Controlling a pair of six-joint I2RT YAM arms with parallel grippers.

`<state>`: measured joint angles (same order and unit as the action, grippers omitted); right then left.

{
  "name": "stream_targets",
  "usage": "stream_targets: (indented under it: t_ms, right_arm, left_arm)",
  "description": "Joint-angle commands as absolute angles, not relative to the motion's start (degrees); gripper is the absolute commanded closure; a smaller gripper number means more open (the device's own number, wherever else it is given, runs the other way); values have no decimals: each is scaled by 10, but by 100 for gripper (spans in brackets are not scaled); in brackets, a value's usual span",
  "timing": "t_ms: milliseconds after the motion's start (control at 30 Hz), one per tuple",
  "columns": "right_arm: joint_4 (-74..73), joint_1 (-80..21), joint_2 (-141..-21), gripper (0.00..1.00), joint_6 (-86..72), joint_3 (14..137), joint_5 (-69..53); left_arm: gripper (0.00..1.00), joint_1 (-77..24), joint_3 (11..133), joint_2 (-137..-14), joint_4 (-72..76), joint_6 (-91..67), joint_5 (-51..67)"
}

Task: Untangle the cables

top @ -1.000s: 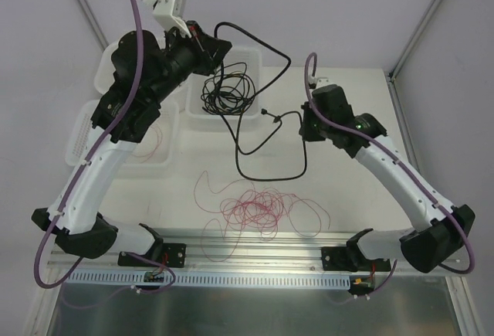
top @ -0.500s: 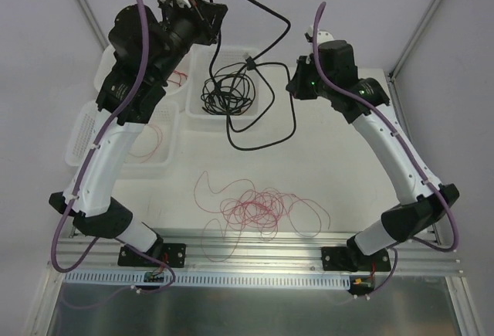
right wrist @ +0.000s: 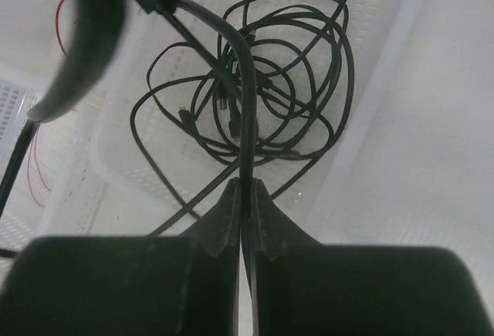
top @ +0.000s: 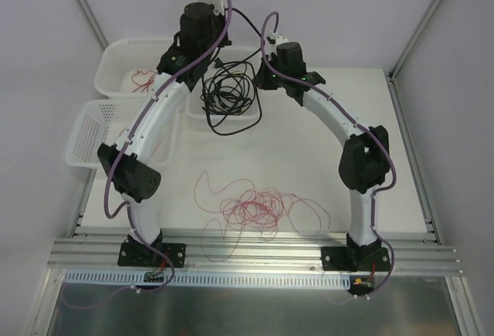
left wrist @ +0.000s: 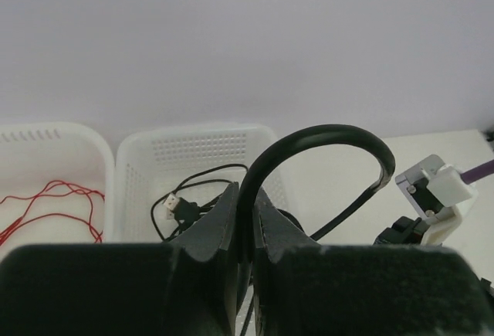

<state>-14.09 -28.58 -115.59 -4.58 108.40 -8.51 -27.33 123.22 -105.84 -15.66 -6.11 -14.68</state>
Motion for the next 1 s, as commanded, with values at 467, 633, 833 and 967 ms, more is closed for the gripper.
stream_targets:
  t_ms: [467, 633, 833, 967]
  right_arm:
    - [-68, -269, -1236, 22, -41, 1180, -89]
    - [-138, -247, -1075, 4, -6, 1068, -67]
    - [-216, -246, -900, 0, 36, 921, -62]
    - [-256, -247, -787, 0, 41, 828, -67]
  left_arm:
    - [100, -217, 1223, -1250, -75, -24, -163]
    - [100, -206, 1235, -1292, -75, -15, -173]
    - [100, -190, 1238, -1332, -102, -13, -181]
    - [89, -178, 1210, -1324, -127, -29, -191]
